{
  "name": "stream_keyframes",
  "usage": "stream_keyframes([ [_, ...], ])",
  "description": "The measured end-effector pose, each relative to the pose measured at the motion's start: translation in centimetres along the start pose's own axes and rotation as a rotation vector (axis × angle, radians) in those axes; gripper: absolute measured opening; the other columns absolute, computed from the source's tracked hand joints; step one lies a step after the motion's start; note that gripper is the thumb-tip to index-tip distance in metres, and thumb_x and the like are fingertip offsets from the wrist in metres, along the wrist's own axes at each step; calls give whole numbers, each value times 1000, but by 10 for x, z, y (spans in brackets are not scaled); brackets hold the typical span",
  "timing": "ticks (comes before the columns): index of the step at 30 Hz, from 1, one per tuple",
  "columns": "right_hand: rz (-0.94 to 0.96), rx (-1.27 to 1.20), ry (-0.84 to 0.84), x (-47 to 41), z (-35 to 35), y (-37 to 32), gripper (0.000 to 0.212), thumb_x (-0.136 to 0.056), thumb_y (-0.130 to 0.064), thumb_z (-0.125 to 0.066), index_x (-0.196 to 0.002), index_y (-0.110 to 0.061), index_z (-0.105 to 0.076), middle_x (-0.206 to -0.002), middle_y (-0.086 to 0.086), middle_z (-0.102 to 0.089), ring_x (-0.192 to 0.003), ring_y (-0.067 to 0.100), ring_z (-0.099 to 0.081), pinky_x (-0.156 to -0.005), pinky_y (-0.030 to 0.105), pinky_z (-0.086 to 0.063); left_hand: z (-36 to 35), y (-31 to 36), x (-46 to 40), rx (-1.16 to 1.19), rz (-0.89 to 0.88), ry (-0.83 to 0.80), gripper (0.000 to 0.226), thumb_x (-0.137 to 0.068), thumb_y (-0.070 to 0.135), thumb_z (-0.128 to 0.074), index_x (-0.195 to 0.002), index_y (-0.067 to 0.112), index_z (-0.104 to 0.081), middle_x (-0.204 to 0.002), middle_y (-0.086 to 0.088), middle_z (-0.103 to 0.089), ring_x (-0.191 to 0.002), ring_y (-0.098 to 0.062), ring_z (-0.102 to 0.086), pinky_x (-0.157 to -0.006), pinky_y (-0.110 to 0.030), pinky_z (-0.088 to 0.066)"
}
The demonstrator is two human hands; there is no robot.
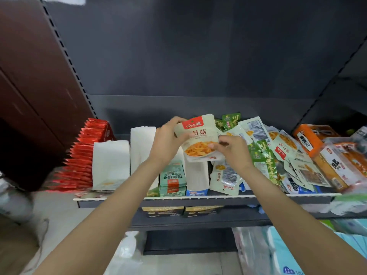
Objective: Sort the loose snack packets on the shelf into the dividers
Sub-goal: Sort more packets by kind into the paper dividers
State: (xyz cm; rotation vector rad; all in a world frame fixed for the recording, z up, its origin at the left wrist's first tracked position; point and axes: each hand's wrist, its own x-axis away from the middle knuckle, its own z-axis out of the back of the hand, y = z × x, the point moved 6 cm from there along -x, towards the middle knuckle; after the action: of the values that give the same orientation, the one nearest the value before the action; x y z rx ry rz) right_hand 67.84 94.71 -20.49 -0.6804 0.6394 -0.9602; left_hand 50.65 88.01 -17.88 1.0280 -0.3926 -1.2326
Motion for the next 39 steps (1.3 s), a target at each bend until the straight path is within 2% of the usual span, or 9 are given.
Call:
stream_keyframes([
  [4, 13, -108, -111, -4, -49, -40, 9, -84, -14, -68, -79, -6, -71, -85, 6, -71, -61, -4, -53, -57, 17, -39, 63, -21, 18, -29, -33, 12, 24, -90, 14, -61, -113, 11, -67, -109, 0, -70, -96, -9, -65, -84, -29, -55],
  [7, 3, -175, -192, 1, -96, -70, 23, -84, -9, -66, -108, -7, -69, -111, 7, -69, -92, 13, -66, -80, 36, -55, 110, -46, 33, -138, -45, 64, 18, -88, 13, -63, -105, 9, -70, -99, 1, -71, -89, -10, -66, -84, -28, -54],
  [11, -16, -193, -231, 11, -156, -100, 25, -85, -8, -64, -110, -6, -68, -121, 6, -65, -102, 20, -65, -84, 39, -56, 159, -75, 57, -158, -24, 161, 23, -86, 12, -65, -109, 14, -61, -93, 13, -63, -79, 3, -61, -73, -6, -47],
  [17, -43, -154, -256, 22, -211, -109, 24, -87, -11, -63, -111, -7, -68, -118, 6, -66, -101, 19, -65, -88, 37, -54, 188, -117, 79, -233, -9, 101, 9, -88, 15, -64, -84, 20, -57, -84, 4, -68, -78, -9, -63, -72, -9, -44],
  [24, 67, -12, -248, 25, -218, -127, 20, -90, -14, -60, -105, -4, -70, -112, 6, -69, -92, 12, -61, -78, 16, -44, 200, -133, 83, -341, -28, 68, 14, -89, 10, -59, -82, 18, -51, -80, 4, -66, -68, -7, -58, -60, 0, -36],
  [27, 74, 93, -299, 24, -228, -122, 22, -90, -15, -60, -106, -2, -69, -118, 9, -66, -101, 20, -63, -69, 12, -42, 197, -139, 79, -392, -26, 24, 8, -90, 7, -57, -89, 15, -58, -84, 3, -65, -70, -9, -58, -63, -8, -41],
  [31, 51, 153, -334, 27, -233, -117, 23, -91, -14, -57, -110, -5, -68, -115, 9, -66, -98, 20, -62, -74, 19, -42, 171, -156, 82, -532, 23, -198, 23, -93, 9, -50, -109, 21, -60, -97, -9, -67, -85, -26, -63, -75, -38, -54],
  [35, 137, 130, -323, 32, -227, -123, 21, -92, -17, -57, -109, -14, -70, -110, 1, -69, -94, 10, -58, -79, 16, -38, 156, -153, 88, -827, -81, -305, 27, -98, 29, -43, -120, 28, -60, -108, -3, -63, -101, -21, -52, -91, -35, -40],
  [39, 114, 194, -565, 40, -241, -114, 25, -92, -11, -56, -114, -13, -67, -115, 5, -66, -104, 17, -58, -86, 20, -40, 150, -154, 97, -1033, -107, -443, 38, -98, 43, -32, -120, 31, -62, -107, -2, -59, -101, -18, -43, -87, -35, -31],
])
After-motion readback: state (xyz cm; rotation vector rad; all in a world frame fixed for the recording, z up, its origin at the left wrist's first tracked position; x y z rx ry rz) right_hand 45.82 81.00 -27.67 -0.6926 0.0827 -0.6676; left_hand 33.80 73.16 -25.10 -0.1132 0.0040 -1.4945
